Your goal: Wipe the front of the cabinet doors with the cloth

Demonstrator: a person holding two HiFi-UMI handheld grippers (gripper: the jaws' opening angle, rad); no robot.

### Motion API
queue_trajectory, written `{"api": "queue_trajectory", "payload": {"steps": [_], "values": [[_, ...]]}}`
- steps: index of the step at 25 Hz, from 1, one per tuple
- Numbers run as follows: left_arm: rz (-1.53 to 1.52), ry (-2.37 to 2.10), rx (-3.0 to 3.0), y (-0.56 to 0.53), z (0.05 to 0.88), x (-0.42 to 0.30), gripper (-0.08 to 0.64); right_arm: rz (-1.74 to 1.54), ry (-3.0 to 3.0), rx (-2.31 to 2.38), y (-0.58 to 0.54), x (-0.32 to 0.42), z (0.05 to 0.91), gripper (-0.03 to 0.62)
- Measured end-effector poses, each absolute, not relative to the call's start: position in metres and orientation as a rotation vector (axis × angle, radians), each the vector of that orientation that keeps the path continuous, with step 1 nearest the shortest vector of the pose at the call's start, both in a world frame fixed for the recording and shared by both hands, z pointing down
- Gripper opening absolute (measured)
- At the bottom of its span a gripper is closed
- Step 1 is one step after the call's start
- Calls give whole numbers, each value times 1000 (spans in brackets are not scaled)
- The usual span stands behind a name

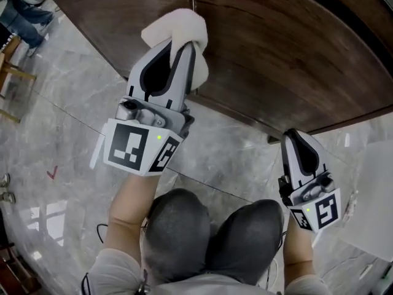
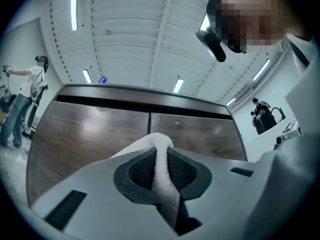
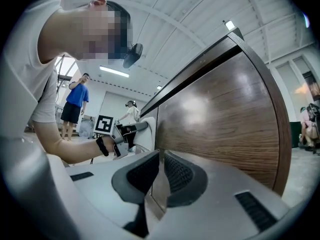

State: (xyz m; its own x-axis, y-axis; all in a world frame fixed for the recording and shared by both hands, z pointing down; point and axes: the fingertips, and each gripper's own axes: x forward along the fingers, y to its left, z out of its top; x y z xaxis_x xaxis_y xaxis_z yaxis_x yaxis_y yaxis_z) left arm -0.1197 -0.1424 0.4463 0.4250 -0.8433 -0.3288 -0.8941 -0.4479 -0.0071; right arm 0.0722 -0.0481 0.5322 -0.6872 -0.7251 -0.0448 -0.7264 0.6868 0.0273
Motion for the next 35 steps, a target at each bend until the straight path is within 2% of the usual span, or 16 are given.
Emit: {"api": "queue_trajectory", "payload": {"steps": [17, 35], "values": [[403, 1437, -2613, -155, 468, -62, 57, 75, 2819, -1319, -37, 99, 535, 55], [352, 1143, -2733, -130, 474, 37, 57, 69, 2780, -1376, -31, 125, 534, 55]]}}
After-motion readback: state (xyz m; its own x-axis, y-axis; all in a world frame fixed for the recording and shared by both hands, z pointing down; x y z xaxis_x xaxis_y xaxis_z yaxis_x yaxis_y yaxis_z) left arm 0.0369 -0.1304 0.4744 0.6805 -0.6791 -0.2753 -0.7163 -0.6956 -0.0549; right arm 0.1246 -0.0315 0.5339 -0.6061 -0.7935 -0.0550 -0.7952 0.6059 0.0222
